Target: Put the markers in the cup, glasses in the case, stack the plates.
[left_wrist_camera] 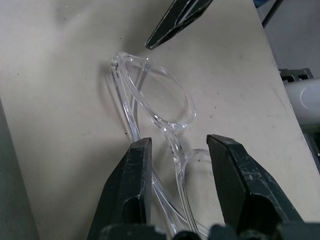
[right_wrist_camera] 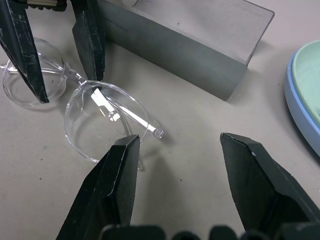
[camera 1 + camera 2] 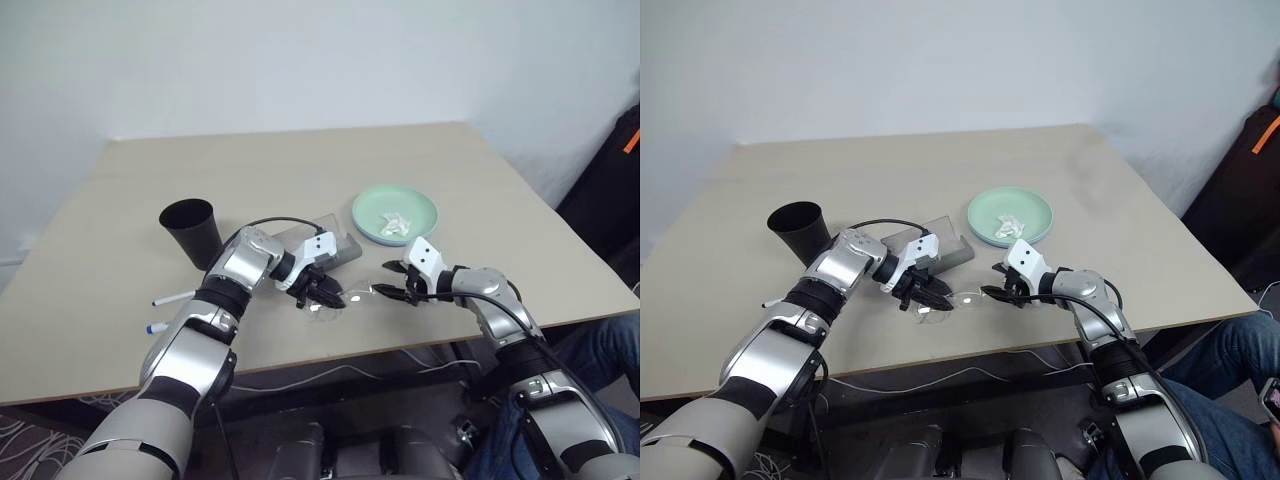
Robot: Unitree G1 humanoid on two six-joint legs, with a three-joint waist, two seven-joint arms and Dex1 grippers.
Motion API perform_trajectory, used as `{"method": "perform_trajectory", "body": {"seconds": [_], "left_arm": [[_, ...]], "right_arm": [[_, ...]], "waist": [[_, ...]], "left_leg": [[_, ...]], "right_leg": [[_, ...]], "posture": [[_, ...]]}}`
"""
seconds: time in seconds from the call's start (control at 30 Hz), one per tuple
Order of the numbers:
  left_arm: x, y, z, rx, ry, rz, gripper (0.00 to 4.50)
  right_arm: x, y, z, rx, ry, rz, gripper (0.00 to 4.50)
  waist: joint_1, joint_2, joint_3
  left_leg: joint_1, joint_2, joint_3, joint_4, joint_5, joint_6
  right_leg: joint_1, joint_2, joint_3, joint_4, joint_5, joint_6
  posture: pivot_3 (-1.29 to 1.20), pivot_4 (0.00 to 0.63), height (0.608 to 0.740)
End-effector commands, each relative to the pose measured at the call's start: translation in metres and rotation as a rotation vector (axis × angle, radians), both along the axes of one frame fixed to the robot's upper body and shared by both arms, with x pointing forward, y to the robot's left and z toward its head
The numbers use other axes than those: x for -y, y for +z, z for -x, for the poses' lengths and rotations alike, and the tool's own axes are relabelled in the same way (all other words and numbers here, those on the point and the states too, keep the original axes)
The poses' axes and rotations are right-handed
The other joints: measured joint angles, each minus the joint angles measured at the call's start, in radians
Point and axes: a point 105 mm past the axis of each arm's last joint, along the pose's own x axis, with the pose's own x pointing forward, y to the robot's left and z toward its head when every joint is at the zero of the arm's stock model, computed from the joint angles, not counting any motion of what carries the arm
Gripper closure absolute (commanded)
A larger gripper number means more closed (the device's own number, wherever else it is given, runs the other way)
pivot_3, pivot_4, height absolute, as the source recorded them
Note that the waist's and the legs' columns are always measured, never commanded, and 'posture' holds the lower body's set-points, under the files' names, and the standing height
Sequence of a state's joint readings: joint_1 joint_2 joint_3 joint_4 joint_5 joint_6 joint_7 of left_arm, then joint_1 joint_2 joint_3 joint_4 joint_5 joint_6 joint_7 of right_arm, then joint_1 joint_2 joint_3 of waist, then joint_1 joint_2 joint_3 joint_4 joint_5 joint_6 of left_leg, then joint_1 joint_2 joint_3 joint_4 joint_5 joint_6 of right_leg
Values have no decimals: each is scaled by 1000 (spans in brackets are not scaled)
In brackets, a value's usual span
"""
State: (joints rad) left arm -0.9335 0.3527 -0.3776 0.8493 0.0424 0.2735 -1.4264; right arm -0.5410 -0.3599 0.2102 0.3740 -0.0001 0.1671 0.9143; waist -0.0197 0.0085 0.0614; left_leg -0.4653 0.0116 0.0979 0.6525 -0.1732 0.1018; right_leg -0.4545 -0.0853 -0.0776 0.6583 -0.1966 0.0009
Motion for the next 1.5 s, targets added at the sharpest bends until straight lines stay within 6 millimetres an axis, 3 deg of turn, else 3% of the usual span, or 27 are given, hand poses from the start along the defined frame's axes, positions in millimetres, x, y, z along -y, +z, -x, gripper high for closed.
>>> {"method": "perform_trajectory", "body": {"seconds": [0.03,0.13,0.4,0.53,0.8,1.03,1.1,1.3,1.5], "left_arm": [[6,18,-10,60,5,28,3588],[7,19,-10,59,4,39,4479],[4,22,-9,77,-16,38,4479],[4,33,-13,83,1,81,4479],[-10,88,-30,150,72,227,4479],[-20,111,-47,260,160,247,4479],[-24,111,-53,299,188,223,4479],[-37,85,-72,439,274,37,4479],[-34,62,-74,483,251,-55,4479]], "right_arm": [[-5,17,-2,60,15,-26,1683],[-6,16,-2,61,16,-24,1683],[-4,18,-5,71,12,-18,1683],[-4,19,-6,75,9,-16,1683],[5,16,-18,85,-57,10,1683],[4,16,-22,90,-59,13,1683],[4,16,-22,92,-55,13,1683],[1,16,-20,93,-44,11,1683],[-2,14,-16,89,-40,6,1683]], "waist": [[0,0,0],[0,0,0],[0,0,0],[0,0,0],[0,-1,0],[-1,-1,0],[-1,-1,0],[0,-1,0],[0,-1,0]], "left_leg": [[0,0,0,0,0,0],[0,0,0,0,0,0],[1,0,0,1,0,0],[1,1,0,1,0,0],[0,1,-1,2,0,0],[0,1,0,2,0,0],[0,2,0,2,0,0],[0,2,0,5,0,0],[-1,2,0,6,0,1]], "right_leg": [[0,0,0,0,0,0],[0,0,0,0,0,0],[1,0,-1,0,2,0],[1,0,-2,0,2,0],[1,-1,-4,0,2,-1],[1,0,-3,-1,2,-1],[1,0,-3,0,2,-1],[2,0,-4,0,3,0],[2,-1,-4,0,3,0]], "posture": [[0,0,721],[0,0,721],[0,0,721],[0,0,721],[0,0,721],[0,0,721],[0,0,721],[0,0,721],[0,0,721]]}}
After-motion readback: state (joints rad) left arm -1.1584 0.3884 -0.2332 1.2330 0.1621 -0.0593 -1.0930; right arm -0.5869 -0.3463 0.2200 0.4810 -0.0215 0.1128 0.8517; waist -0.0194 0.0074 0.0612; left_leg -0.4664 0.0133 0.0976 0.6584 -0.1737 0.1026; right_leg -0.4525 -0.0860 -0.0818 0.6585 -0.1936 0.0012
